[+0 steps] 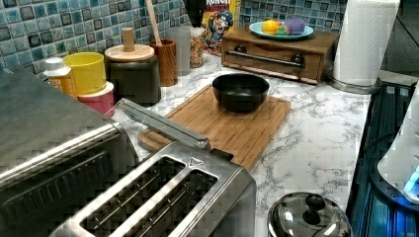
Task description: Pick up the bowl.
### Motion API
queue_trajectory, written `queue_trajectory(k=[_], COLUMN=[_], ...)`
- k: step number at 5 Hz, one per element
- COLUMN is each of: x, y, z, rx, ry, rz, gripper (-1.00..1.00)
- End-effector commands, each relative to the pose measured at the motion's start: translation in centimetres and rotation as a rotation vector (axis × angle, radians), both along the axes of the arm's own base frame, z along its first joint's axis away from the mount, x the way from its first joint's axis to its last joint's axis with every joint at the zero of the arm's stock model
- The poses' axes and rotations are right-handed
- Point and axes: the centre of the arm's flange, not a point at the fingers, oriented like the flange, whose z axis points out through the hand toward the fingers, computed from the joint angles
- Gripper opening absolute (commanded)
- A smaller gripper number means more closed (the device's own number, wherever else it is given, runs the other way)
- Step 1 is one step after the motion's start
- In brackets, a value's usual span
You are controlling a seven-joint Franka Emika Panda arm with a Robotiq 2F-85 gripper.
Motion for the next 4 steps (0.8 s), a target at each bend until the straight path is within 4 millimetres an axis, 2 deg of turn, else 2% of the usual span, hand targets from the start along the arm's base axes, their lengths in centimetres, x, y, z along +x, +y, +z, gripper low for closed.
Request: queue_trajectory(k=[1,2,3,4], x=[-0.2,-1.8,-4.7,-6.2], y=[-0.5,-3.2,-7.7,-11.2], z=[-1.8,-3.0,-3.6,-4.8], rx=[-0.003,-0.003,-0.03,-0.035], ry=[0.03,0.034,0.003,0.029], rz=[0.035,0.037,-0.039,-0.085], gripper=[-1.0,-1.0,-1.0,-1.0])
